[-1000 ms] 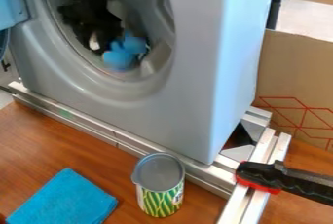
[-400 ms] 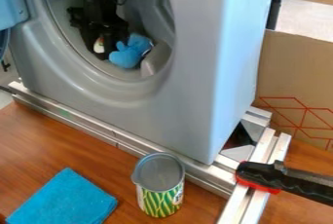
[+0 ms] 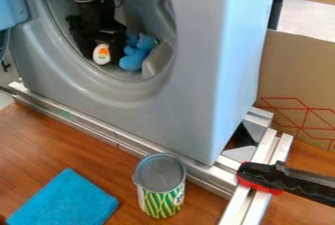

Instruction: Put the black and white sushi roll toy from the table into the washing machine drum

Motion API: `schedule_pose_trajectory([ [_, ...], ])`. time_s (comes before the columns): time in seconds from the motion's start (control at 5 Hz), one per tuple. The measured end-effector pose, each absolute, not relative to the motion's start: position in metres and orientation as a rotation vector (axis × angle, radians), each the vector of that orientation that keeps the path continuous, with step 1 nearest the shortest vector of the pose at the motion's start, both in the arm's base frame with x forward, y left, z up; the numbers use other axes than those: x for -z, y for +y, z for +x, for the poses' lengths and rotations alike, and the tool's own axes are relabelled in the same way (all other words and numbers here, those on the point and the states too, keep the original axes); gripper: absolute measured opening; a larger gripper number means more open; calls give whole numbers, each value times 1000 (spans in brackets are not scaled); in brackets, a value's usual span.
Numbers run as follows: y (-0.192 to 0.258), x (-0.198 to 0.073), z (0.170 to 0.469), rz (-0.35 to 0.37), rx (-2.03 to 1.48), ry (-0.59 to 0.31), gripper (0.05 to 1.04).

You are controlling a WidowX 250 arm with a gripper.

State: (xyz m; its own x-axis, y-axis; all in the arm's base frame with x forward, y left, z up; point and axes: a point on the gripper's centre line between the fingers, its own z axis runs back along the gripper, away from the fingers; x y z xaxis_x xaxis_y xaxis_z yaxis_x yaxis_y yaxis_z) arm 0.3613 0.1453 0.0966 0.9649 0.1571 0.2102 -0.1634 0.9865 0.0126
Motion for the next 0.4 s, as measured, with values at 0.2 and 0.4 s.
schedule_pose_trajectory([
  [0.2,142,-98,346,18,-160,-222,1002],
  [0.4,139,-100,319,45,-154,-214,1000],
])
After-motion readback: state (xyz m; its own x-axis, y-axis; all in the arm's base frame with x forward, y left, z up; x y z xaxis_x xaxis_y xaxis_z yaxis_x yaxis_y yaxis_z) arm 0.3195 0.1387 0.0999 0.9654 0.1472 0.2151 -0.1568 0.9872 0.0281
